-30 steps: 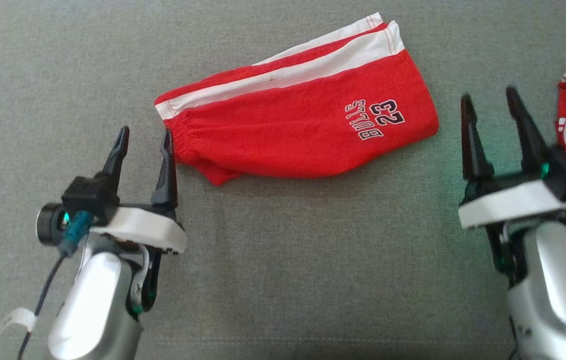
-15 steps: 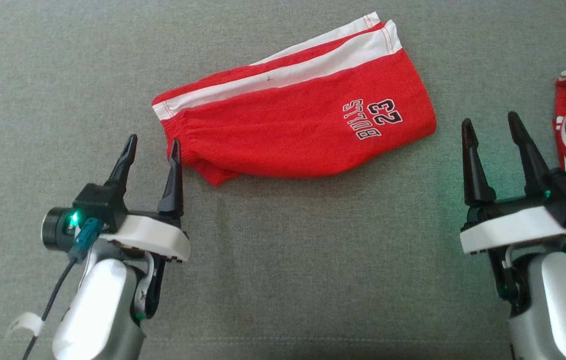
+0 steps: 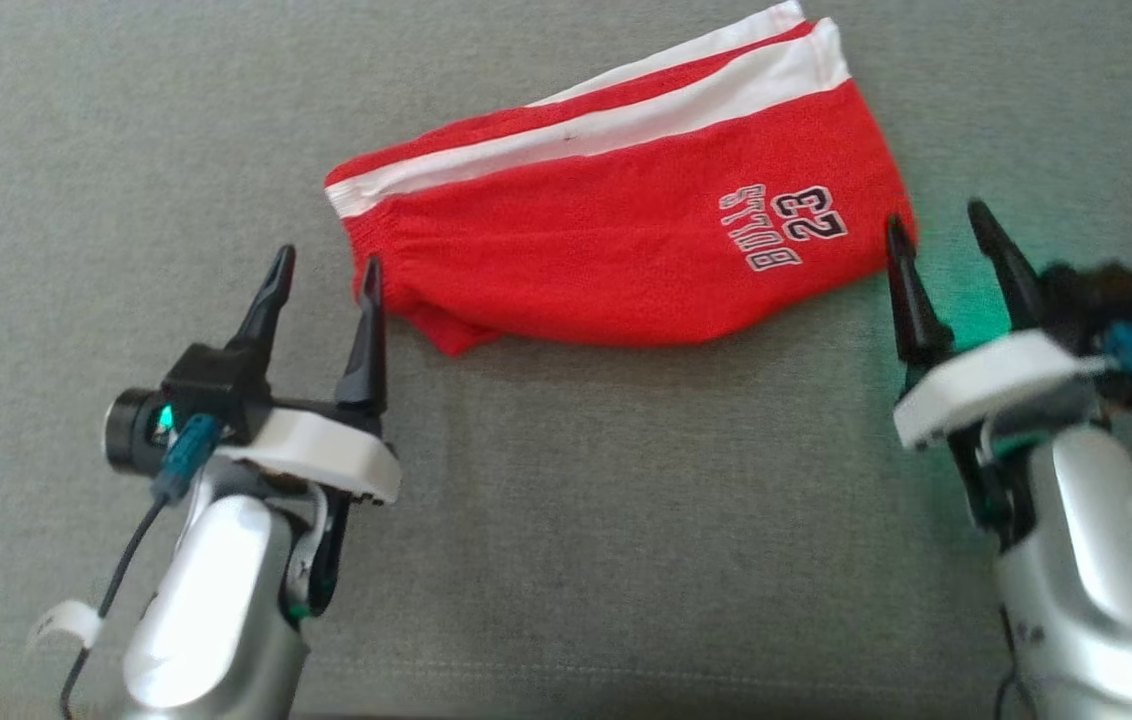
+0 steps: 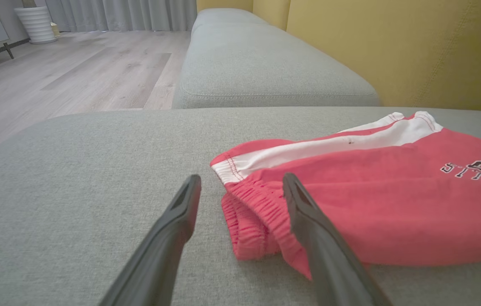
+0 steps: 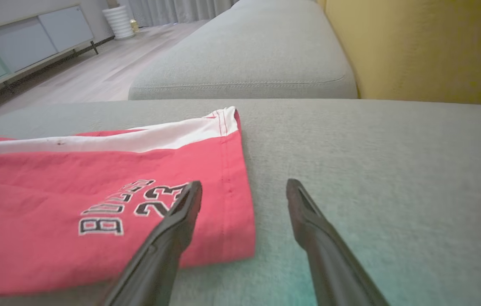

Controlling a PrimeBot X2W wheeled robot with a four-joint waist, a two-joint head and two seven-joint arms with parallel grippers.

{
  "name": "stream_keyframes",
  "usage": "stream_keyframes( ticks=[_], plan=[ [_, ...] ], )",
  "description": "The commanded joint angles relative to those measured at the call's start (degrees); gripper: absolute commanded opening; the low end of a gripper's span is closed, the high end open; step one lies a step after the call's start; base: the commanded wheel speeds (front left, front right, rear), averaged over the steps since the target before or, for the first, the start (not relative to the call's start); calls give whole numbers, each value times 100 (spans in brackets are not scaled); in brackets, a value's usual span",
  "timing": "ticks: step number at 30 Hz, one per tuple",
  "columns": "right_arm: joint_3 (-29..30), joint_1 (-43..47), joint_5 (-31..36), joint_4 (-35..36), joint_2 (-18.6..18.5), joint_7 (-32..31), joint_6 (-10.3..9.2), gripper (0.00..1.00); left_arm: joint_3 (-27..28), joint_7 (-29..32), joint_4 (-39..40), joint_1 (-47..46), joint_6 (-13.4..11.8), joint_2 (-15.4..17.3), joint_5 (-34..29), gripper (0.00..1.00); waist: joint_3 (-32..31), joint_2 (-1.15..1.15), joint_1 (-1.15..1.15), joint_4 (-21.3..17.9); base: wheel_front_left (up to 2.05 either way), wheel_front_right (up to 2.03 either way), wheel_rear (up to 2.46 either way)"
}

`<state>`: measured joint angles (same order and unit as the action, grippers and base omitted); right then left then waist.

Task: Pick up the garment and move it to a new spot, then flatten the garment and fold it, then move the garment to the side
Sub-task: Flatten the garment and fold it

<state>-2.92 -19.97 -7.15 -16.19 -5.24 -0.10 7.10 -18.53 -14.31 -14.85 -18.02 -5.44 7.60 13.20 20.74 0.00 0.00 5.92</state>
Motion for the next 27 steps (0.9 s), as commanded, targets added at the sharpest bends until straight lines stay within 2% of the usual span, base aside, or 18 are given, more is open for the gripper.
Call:
stream_keyframes(
  ticks=[1,6,12,13,14,20,27],
  plan=[
    [-175,-303,-55,-49,-56,-24,39,100,142,-69,144,-201,48,58,-47,100,80,0,0,145,0,0,0],
    [-208,-1024,-69,-1156,-182,-218,39,100,112,-69,128,-305,109,-66,-72,100,220,0,0,428,0,0,0],
    [-285,-1556,-212,-2109,-105,-637,39,100,157,-69,107,-280,144,-154,-108,100,266,0,0,596,0,0,0],
    [-329,-1601,-267,-2201,-87,-709,39,53,174,-69,109,-272,145,-161,-117,100,268,0,0,602,0,0,0],
    [-367,-1636,-315,-2274,-74,-770,39,0,190,-69,112,-265,147,-168,-127,100,269,0,0,605,0,0,0],
    [-573,-1684,-518,-2338,-21,-785,39,0,282,-69,127,-228,166,-188,-192,100,249,0,0,520,0,0,0],
    [-518,-1219,-741,-1849,72,-360,39,0,382,-69,184,-129,198,-149,-266,100,141,0,0,265,0,0,0]
  ],
)
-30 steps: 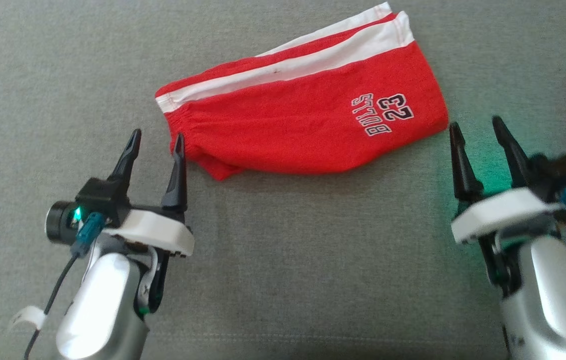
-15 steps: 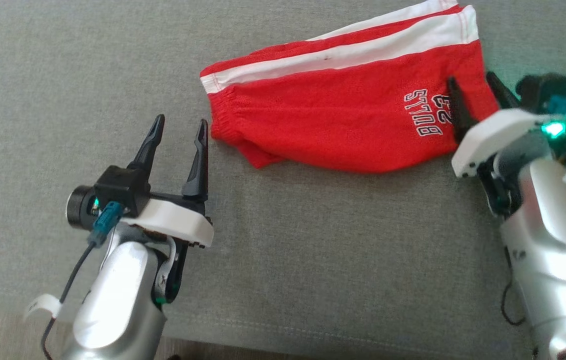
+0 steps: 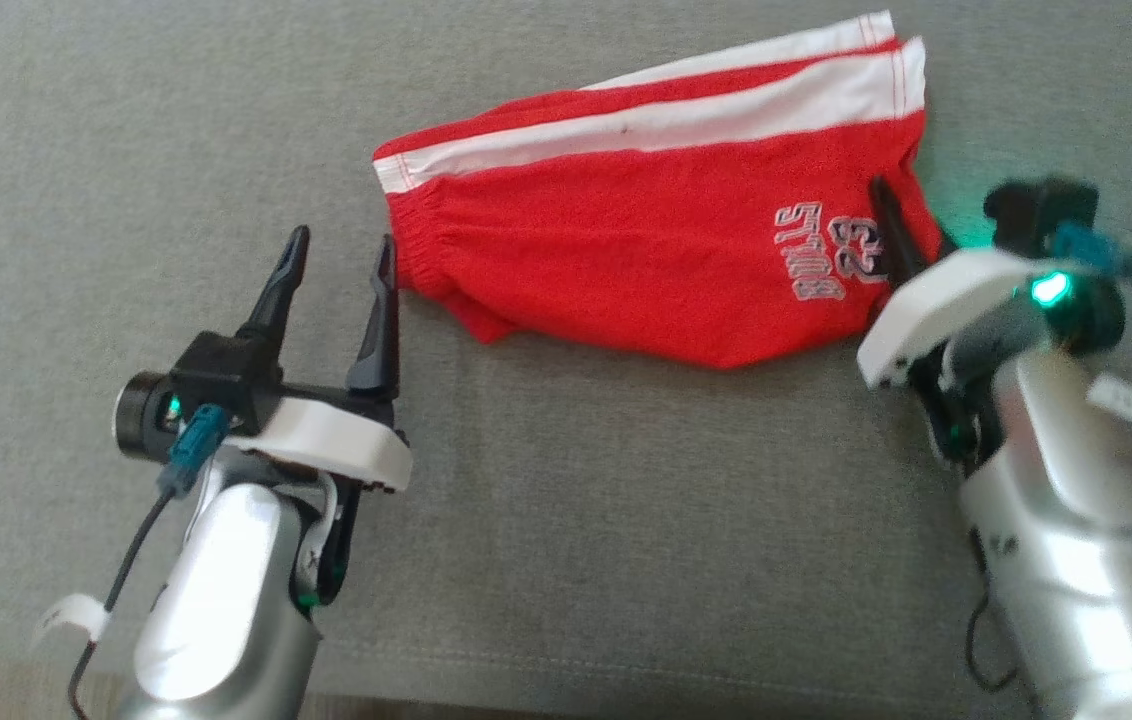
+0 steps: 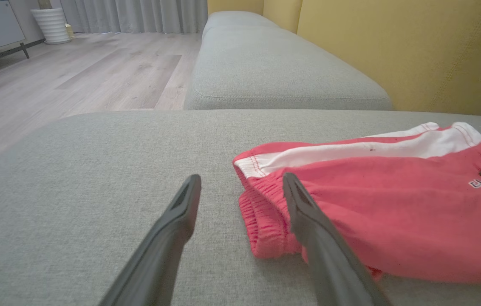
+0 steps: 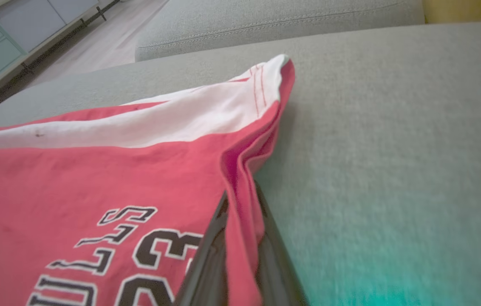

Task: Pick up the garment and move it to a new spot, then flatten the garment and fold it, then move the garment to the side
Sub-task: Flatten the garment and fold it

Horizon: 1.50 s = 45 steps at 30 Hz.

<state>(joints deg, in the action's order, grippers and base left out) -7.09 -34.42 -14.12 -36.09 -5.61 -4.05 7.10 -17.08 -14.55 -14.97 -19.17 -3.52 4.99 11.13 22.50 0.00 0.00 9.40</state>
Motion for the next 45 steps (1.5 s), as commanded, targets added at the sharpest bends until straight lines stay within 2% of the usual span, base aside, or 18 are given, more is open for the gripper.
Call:
stream_keyframes(
  ticks=[1,14,21,25,31,35,39,45],
  plan=[
    [-83,357,-79,257,135,94,39,0,262,-45,216,14,-2,127,-68,100,-43,0,0,-141,0,0,0],
    [291,2005,-637,1683,269,368,39,0,393,-45,372,189,16,324,-117,100,-42,0,0,-680,0,0,0],
    [416,2099,-685,1905,272,319,39,0,358,-45,343,165,32,328,-97,100,-68,0,0,-729,0,0,0],
    [286,1905,-566,2185,272,187,39,0,325,-45,324,142,43,302,-84,100,-112,0,0,-685,0,0,0],
    [-416,1437,-293,2989,272,-433,39,0,232,-45,232,130,103,201,-8,100,-213,0,0,-460,0,0,0],
    [-1086,1090,-425,3289,273,-779,39,0,183,-45,197,124,125,126,9,100,-297,0,0,-233,0,0,0],
    [-1720,870,-1000,3166,273,-845,39,0,110,-45,115,155,173,54,44,100,-361,0,0,7,0,0,0],
    [-2330,755,-1574,2429,273,-652,39,0,39,-45,6,191,214,-21,87,100,-402,0,0,279,0,0,0]
  ],
)
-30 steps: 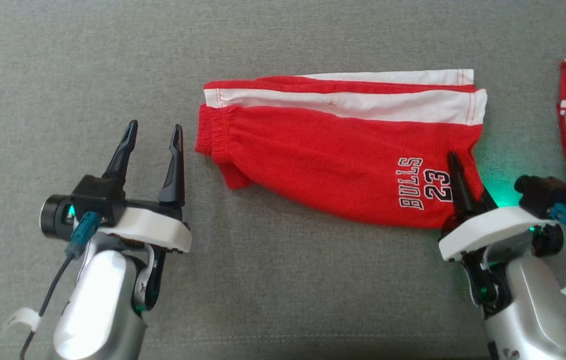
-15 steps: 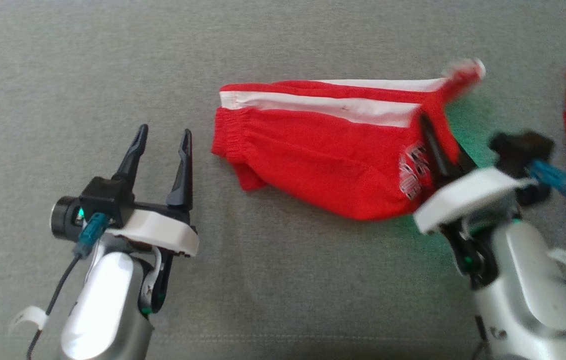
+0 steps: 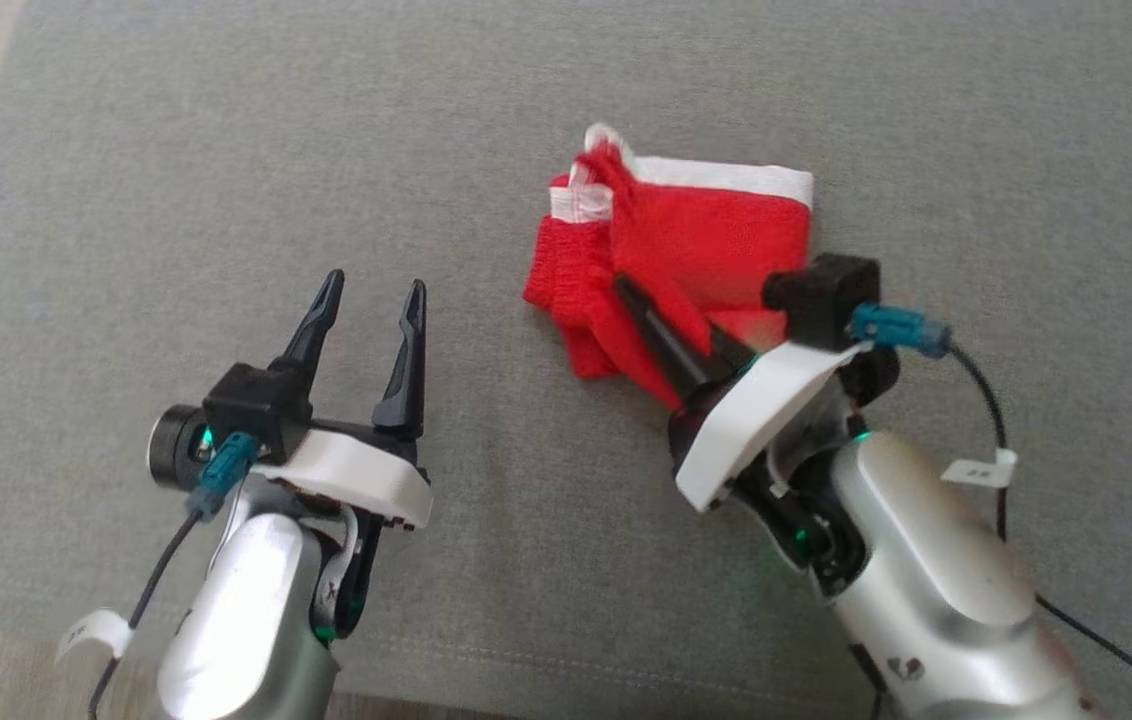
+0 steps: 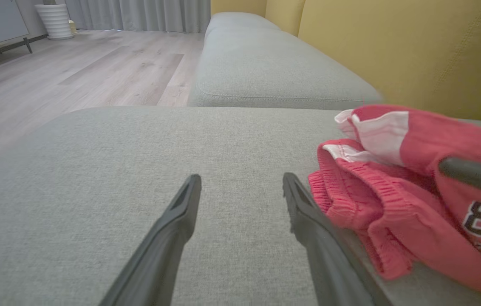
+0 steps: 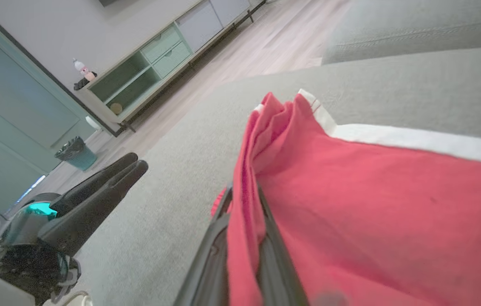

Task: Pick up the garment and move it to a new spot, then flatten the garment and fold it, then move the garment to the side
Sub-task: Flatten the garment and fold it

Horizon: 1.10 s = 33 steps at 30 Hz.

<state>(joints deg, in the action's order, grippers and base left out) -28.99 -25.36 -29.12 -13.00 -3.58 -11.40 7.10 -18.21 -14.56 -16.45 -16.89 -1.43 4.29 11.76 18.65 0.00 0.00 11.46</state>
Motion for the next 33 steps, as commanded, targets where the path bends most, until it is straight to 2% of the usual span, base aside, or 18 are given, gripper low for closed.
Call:
stream_keyframes(
  ticks=[1,8,9,10,12,15,18,24,33],
  plan=[
    [-215,-174,-140,24,69,147,39,0,151,-44,146,-26,4,42,25,100,-15,0,0,87,0,0,0],
    [-540,-393,-366,-413,70,513,39,0,164,-44,111,4,2,19,5,100,-31,0,0,87,0,0,0],
    [-577,-435,-392,-463,70,566,39,27,163,-44,109,2,8,16,0,100,-35,0,0,76,0,0,0],
    [-628,-480,-420,-483,70,638,39,100,166,-44,112,-2,12,14,-6,100,-41,0,0,59,0,0,0],
    [-728,-553,-427,-500,70,757,39,100,178,-44,122,-3,13,13,-17,100,-49,0,0,9,0,0,0],
    [-881,-627,-572,-134,70,1069,39,100,223,-44,148,8,7,41,-41,100,-64,0,0,-141,0,0,0],
    [-671,-614,-291,196,70,1254,39,100,258,-44,167,24,-2,75,-61,100,-78,0,0,-275,0,0,0],
    [545,-114,567,882,70,1397,39,100,297,-44,252,34,-33,143,-114,100,-114,0,0,-490,0,0,0],
    [2333,1146,1591,1782,62,1342,39,100,355,-44,463,73,-88,275,-159,100,-224,0,0,-695,0,0,0]
  ],
)
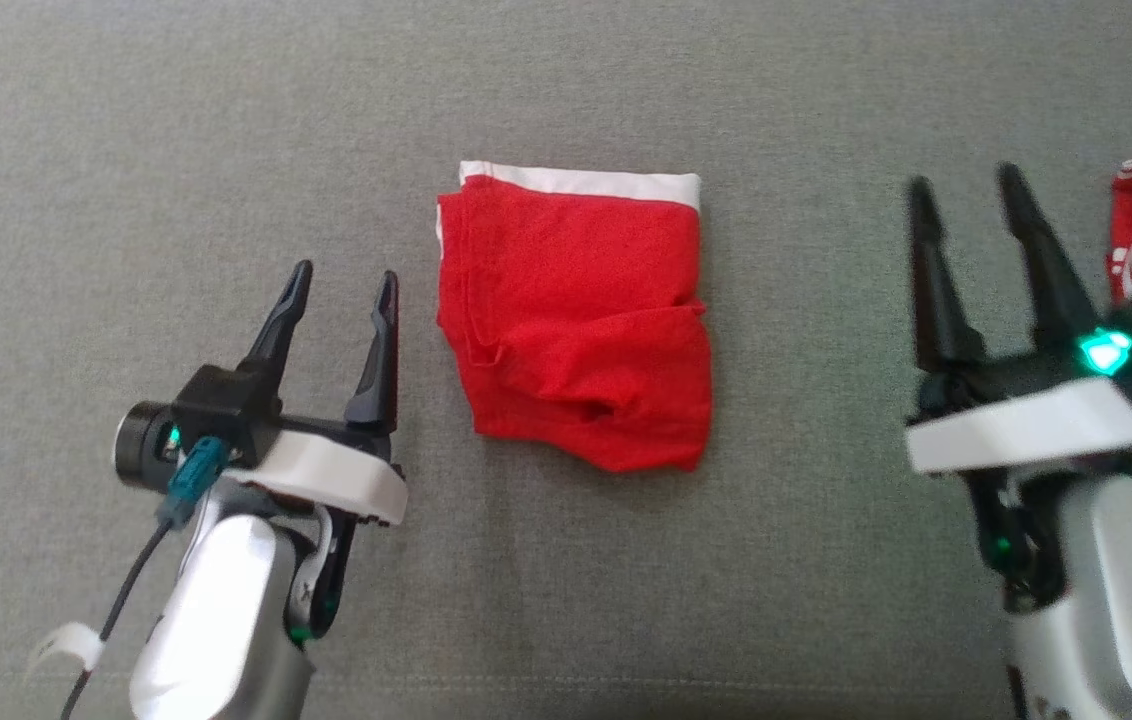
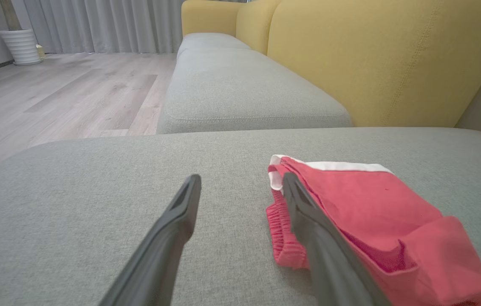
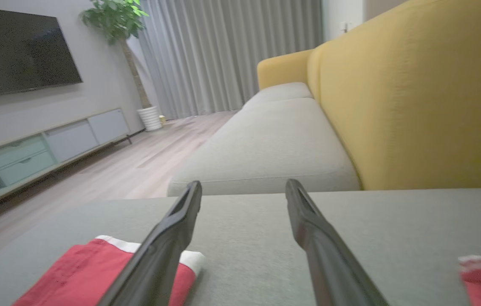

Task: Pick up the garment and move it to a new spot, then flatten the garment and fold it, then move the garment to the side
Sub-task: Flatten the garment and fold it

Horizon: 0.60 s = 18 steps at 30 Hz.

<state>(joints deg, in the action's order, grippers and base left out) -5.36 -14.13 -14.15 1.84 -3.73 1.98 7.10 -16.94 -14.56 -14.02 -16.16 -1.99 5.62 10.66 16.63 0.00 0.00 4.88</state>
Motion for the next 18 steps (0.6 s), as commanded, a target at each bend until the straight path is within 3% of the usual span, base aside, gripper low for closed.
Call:
stream_keyframes(
  ticks=[1,18],
  plan=[
    [88,142,156,377,78,3,39,100,239,-44,249,15,-42,165,-52,100,-35,0,0,-62,0,0,0],
    [562,1405,433,876,84,-163,39,100,358,194,681,808,-229,461,75,100,-788,0,0,-248,0,0,0]
  ],
)
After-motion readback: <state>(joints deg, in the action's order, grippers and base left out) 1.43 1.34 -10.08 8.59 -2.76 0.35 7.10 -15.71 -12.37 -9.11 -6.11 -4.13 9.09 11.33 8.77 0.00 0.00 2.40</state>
